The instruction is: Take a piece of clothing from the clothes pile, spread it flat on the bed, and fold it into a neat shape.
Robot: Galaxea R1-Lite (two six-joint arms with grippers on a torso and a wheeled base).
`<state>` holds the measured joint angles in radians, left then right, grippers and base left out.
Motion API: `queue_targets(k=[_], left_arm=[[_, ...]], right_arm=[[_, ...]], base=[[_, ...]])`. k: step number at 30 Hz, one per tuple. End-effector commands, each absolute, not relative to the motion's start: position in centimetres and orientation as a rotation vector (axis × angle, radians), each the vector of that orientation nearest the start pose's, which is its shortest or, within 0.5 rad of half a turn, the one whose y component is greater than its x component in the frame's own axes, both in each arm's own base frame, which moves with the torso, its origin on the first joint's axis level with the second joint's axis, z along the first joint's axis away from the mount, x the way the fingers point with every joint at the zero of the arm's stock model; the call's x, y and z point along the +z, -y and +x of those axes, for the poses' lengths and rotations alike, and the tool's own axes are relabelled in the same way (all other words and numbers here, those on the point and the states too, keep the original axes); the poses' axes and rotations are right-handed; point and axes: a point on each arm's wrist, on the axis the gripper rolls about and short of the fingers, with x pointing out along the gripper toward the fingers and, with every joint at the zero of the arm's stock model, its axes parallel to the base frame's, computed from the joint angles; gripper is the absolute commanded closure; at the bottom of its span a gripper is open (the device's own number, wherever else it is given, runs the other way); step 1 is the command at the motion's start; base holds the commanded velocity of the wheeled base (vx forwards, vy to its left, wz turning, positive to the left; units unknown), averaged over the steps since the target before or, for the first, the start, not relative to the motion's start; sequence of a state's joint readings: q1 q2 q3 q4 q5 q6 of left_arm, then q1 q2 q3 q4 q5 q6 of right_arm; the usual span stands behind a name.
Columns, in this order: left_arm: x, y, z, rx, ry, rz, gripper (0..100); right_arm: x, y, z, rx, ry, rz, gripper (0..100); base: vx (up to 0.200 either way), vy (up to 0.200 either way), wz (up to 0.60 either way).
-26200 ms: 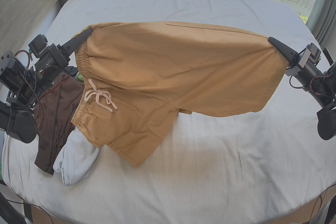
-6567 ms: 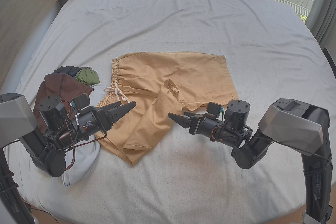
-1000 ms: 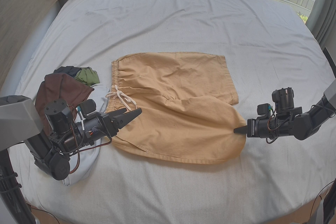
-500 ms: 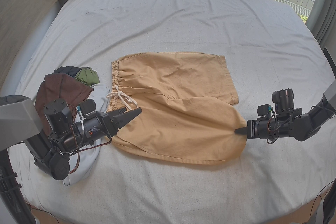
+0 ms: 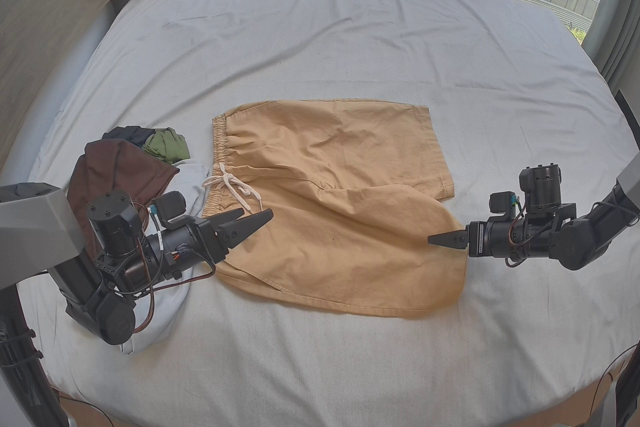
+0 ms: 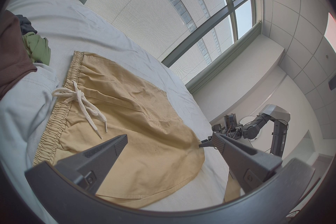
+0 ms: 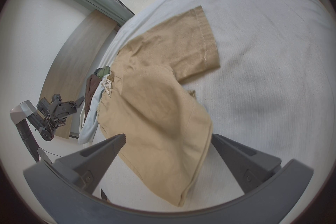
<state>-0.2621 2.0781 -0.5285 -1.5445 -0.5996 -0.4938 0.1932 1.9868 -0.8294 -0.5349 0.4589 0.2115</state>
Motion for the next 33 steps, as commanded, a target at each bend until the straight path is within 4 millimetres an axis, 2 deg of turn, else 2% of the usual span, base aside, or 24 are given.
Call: queue_targets(k=[1,6,17,20,33], left_arm=[[8.9,9.6,30.9,-0.843,-0.216,-0.463,0],[9.2,9.4,30.9,-0.84,-0.205,-0.462,0],[9.1,9.6,30.9,-0.843,-0.209,-0.462,0],[9.1,9.6,30.9,-0.844,-0.208,-0.462,0],[9.1,9.5,30.9,-0.843,-0.209,-0.462,0]], right_arm=[[8.4,-7.7,33.4,0.575,-0.662,0.281,0],[7.5,-7.6,34.5,0.568,-0.617,0.298,0],[8.7,-8.2,35.8,0.599,-0.571,0.513,0],[7.9,-8.3,36.2,0.595,-0.599,0.554,0],[6.8,-8.6,35.4,0.614,-0.715,0.588,0]], base=[[0.0,0.0,0.0],[0.0,0.0,0.0],[0.0,0.0,0.0],[0.0,0.0,0.0],[0.0,0.0,0.0]])
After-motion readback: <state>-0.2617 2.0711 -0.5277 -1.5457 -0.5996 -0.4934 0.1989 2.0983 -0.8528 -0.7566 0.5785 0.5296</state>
